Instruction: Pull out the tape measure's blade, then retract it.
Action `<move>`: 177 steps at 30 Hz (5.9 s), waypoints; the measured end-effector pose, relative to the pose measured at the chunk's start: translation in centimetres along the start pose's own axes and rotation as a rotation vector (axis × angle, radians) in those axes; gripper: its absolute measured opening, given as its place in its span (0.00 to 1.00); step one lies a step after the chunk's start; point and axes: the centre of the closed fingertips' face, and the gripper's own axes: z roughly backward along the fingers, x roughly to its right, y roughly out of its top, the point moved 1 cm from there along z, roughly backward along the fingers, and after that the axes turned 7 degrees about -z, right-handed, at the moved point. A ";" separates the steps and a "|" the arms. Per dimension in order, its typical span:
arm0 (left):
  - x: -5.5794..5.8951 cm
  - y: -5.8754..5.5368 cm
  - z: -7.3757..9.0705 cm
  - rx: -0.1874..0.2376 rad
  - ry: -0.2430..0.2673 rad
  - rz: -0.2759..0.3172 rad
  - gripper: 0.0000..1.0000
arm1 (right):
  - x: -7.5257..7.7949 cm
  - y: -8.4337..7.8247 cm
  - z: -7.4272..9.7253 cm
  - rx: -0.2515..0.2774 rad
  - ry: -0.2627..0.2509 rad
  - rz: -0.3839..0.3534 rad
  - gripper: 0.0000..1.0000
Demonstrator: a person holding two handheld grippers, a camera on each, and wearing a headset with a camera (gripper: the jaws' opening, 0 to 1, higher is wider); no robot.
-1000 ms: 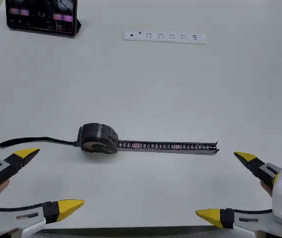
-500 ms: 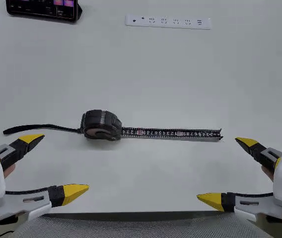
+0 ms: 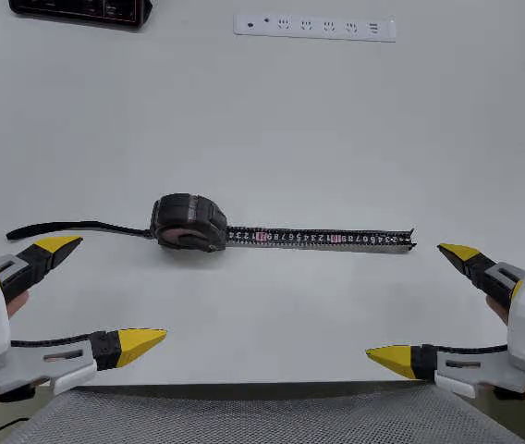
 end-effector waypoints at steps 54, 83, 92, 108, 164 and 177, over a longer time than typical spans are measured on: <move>-0.4 0.3 -0.3 0.005 -0.002 -0.004 0.86 | 0.3 0.4 0.2 0.011 -0.003 0.004 0.97; -0.1 1.7 -3.7 0.011 -0.008 0.024 0.87 | 1.0 1.1 -0.1 0.018 -0.004 0.016 0.96; -0.1 2.3 -5.4 0.017 -0.018 0.029 0.86 | 1.2 1.1 -0.3 0.013 -0.003 0.016 0.96; 0.3 2.7 -7.3 0.027 -0.028 0.056 0.85 | 2.4 1.1 -0.1 0.010 -0.019 0.020 0.96; -2.0 1.7 -10.3 0.027 0.224 0.314 0.74 | 7.7 0.7 -2.1 -0.154 0.134 0.218 0.45; -2.6 1.4 -11.1 0.002 0.309 0.361 0.69 | 9.1 0.6 -2.8 -0.212 0.179 0.275 0.36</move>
